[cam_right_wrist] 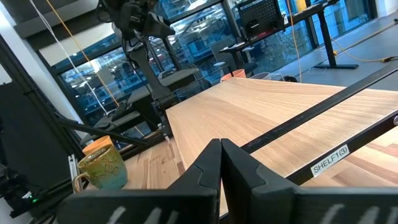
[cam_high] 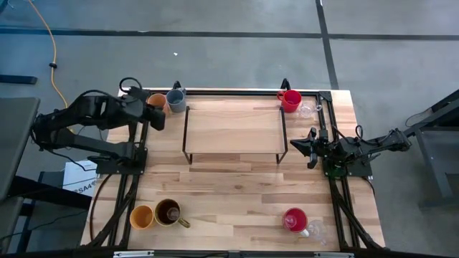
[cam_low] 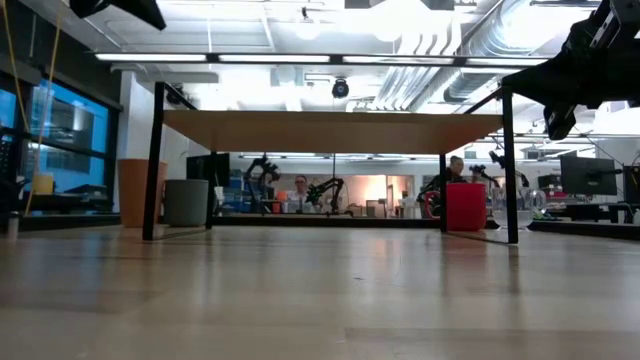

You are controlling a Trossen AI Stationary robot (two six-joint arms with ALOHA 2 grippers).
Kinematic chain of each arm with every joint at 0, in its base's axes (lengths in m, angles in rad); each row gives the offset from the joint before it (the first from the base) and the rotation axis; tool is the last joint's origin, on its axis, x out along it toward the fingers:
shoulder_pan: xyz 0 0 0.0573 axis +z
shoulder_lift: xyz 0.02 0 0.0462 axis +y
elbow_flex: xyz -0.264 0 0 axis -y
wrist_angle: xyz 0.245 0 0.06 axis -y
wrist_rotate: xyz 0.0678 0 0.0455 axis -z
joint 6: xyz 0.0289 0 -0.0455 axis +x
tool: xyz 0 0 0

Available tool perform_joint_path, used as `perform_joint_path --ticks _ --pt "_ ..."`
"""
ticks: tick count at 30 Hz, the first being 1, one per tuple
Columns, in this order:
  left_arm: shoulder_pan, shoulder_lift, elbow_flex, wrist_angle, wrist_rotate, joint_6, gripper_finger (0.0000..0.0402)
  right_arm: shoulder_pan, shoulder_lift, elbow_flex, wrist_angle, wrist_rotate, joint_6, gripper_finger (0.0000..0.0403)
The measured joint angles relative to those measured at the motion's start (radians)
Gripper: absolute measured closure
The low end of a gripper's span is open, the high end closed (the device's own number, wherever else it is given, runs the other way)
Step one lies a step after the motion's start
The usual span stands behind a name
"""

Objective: Stack small to large cups/mugs on shelf
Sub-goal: Put the brown cup on the shelf

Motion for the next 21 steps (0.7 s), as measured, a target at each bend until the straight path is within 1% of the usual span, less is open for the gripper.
perform_joint_path --ticks 6,10,11,13,14,17,19,21 --pt "0.000 0.000 0.000 0.116 0.020 0.024 0.0402 0.000 0.000 0.000 0.000 0.000 0.000 0.0402" --pt "0.000 0.000 0.000 0.157 0.051 0.034 0.0402 0.000 0.000 0.000 0.022 0.000 -0.028 0.0402" --pt "0.000 0.000 0.000 0.156 0.056 0.038 0.0402 0.000 0.000 0.000 0.047 -0.009 0.005 0.0402" --pt "0.000 0.000 0.000 0.155 0.056 0.048 0.0402 0.000 0.000 0.000 0.128 -0.029 0.079 0.0402" --pt "0.000 0.000 0.000 0.155 0.056 0.053 0.0402 0.000 0.000 0.000 0.171 -0.024 0.084 0.0402" --pt "0.000 0.000 0.000 0.155 0.056 0.059 0.0402 -0.002 0.000 0.000 0.322 0.036 0.079 0.0402" --pt "0.000 0.000 0.000 0.155 0.055 0.069 0.0402 -0.003 0.006 0.000 0.464 0.077 0.053 0.0402" --pt "0.000 0.000 0.000 0.156 0.055 0.092 0.0402 -0.011 0.009 0.000 0.632 0.093 -0.037 0.0402"
